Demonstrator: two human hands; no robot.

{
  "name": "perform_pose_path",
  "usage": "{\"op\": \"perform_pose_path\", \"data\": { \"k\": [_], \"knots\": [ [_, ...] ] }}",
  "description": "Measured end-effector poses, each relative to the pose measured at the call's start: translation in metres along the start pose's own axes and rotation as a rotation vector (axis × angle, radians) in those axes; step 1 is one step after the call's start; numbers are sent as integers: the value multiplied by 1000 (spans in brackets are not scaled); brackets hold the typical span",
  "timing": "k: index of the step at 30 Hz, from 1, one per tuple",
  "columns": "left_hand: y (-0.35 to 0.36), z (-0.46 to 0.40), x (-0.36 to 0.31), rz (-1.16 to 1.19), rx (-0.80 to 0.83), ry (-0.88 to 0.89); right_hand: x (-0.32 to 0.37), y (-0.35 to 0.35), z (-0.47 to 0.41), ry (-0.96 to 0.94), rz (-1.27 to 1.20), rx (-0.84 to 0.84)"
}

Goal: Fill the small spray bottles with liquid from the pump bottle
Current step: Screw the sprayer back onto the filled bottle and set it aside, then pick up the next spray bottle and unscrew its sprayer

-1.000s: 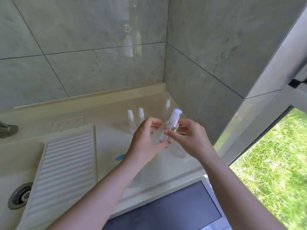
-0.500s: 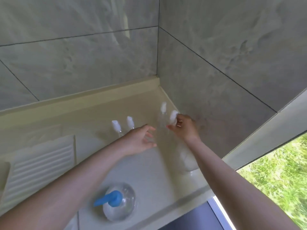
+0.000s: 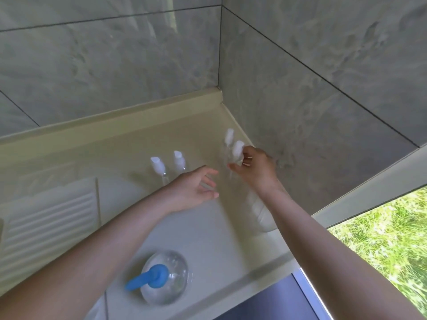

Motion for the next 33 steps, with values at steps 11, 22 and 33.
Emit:
{"op": "perform_pose_path", "data": {
  "k": [11,22,33],
  "knots": [
    [-8,14,1,148,-52,27,8,-3,6,43,12,46],
    [-68,83,64,695,-524,119,144,-38,34,-592,27,-292],
    [-62,80,139,807,-547,-134,183,68,17,-729,316,74]
  ]
}}
Point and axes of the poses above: each hand's wrist, its own z-axis away from the middle knuckle, its own y-axis out of the palm, x = y × z, the point moved 7 cm from there along -z, towards the middle knuckle, and after that the axes turned 15 degrees about -y, right-handed, at the moved point
